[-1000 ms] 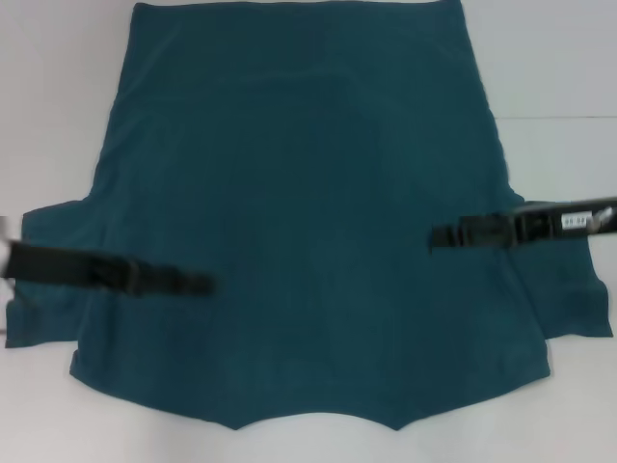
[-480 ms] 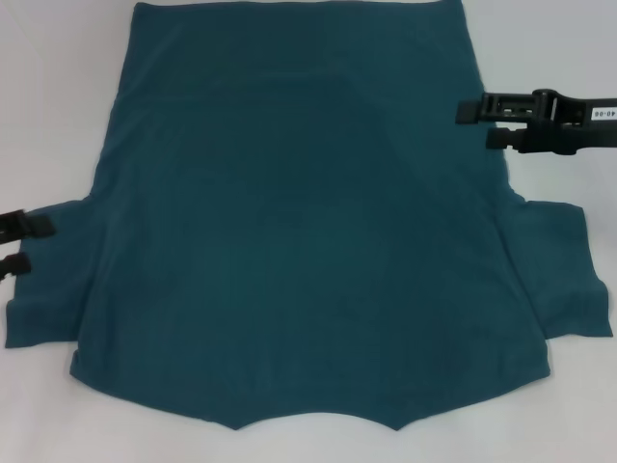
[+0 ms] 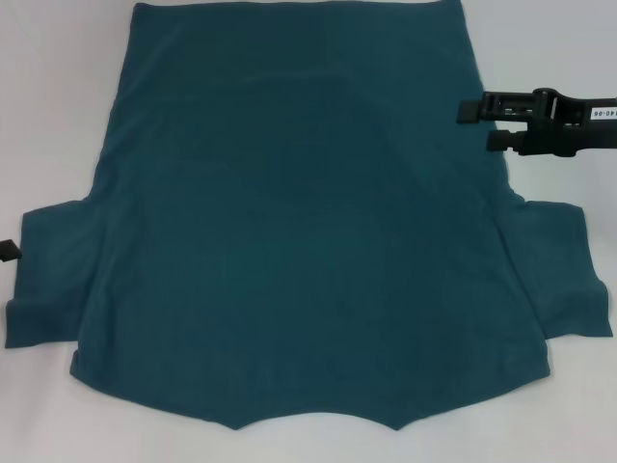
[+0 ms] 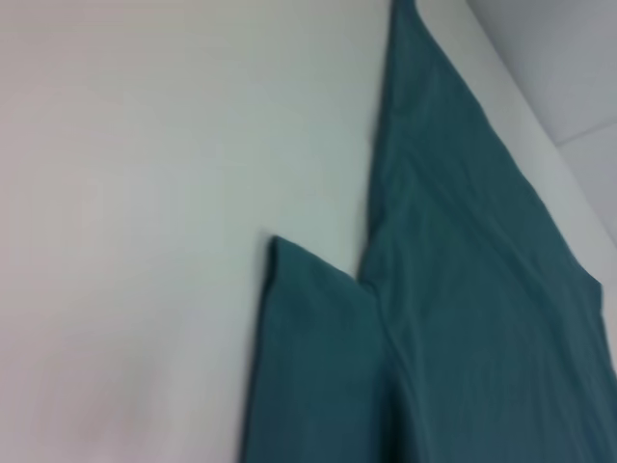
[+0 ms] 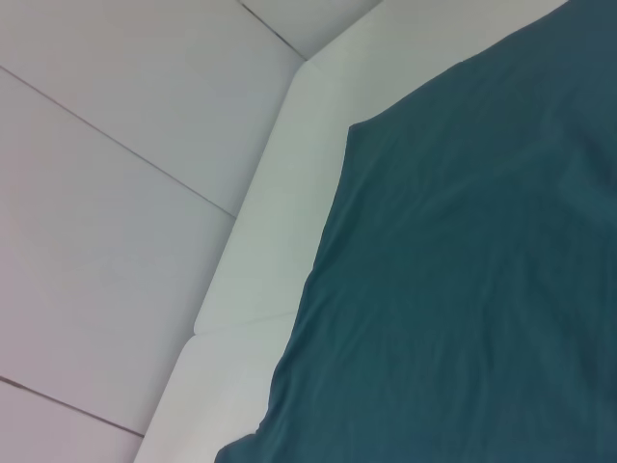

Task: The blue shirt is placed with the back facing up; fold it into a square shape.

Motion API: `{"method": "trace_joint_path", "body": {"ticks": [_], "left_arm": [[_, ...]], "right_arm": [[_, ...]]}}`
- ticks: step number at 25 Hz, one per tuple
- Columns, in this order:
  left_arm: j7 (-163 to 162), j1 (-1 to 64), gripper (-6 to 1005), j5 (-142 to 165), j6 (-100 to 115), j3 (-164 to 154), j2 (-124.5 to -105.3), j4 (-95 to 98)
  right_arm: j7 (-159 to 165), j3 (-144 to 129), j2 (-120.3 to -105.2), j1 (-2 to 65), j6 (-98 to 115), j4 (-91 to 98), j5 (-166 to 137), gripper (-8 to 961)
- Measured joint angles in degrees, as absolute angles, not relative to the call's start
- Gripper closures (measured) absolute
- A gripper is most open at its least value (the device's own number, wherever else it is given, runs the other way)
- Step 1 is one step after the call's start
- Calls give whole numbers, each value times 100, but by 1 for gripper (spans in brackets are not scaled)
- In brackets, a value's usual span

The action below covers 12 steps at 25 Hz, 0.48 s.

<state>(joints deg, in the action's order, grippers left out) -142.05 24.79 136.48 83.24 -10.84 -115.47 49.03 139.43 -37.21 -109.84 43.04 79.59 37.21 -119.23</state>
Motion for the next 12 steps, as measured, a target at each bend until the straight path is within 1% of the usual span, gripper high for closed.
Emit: {"method": "trace_joint_path", "body": {"ticks": [12], "left_arm": [[-13966, 2476, 187, 13665, 7598, -1146, -11554, 4428]], "right_arm": [[13946, -3721, -10981, 4290, 7979, 3709, -11924, 29]]}}
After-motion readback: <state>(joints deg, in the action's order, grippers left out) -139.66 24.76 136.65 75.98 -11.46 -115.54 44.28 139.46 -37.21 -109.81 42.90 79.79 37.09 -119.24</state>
